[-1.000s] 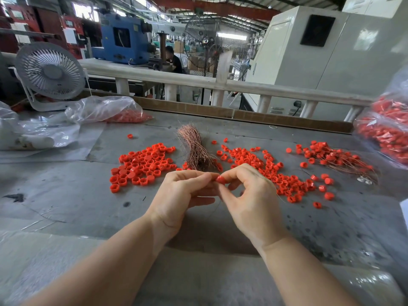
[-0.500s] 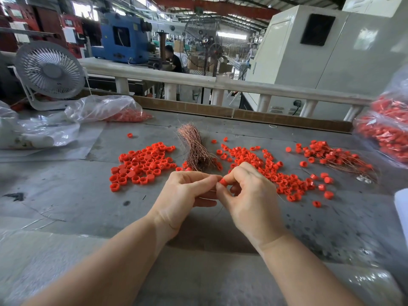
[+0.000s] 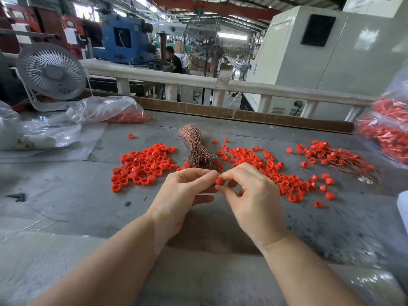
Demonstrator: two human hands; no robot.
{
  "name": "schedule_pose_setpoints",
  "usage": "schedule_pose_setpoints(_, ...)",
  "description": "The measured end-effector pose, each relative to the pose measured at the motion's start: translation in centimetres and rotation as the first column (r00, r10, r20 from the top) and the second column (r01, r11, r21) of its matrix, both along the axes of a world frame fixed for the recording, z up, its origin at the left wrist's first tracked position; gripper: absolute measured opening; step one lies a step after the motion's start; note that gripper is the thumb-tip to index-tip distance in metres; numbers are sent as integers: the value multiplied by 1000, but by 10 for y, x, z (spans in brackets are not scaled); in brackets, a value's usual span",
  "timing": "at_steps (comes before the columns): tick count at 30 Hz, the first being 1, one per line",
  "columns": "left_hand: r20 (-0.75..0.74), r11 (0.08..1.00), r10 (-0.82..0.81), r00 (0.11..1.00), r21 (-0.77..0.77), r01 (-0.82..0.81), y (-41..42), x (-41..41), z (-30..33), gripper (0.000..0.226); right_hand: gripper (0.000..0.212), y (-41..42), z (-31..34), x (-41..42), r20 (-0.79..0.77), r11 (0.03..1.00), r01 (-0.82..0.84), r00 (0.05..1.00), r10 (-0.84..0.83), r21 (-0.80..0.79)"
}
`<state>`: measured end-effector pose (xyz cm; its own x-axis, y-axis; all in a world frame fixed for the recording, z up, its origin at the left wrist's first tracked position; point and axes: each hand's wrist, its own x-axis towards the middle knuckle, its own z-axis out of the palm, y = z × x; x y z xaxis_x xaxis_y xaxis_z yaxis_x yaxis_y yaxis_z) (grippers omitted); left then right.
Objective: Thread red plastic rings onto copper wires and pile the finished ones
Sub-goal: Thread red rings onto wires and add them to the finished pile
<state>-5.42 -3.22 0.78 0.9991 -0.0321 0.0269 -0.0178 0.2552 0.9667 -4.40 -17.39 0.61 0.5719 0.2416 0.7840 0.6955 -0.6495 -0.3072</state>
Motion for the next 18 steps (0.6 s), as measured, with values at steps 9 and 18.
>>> schedule_pose_setpoints(9, 15, 998, -61, 998, -20, 61, 3, 3, -4, 19, 31, 1, -2, -3, 22, 999, -20, 1000, 19, 35)
schedule_pose_setpoints(18, 77, 980, 32, 997, -197, -17, 1, 5, -4, 28, 25, 3, -2, -1, -33, 990, -75, 996, 80, 119)
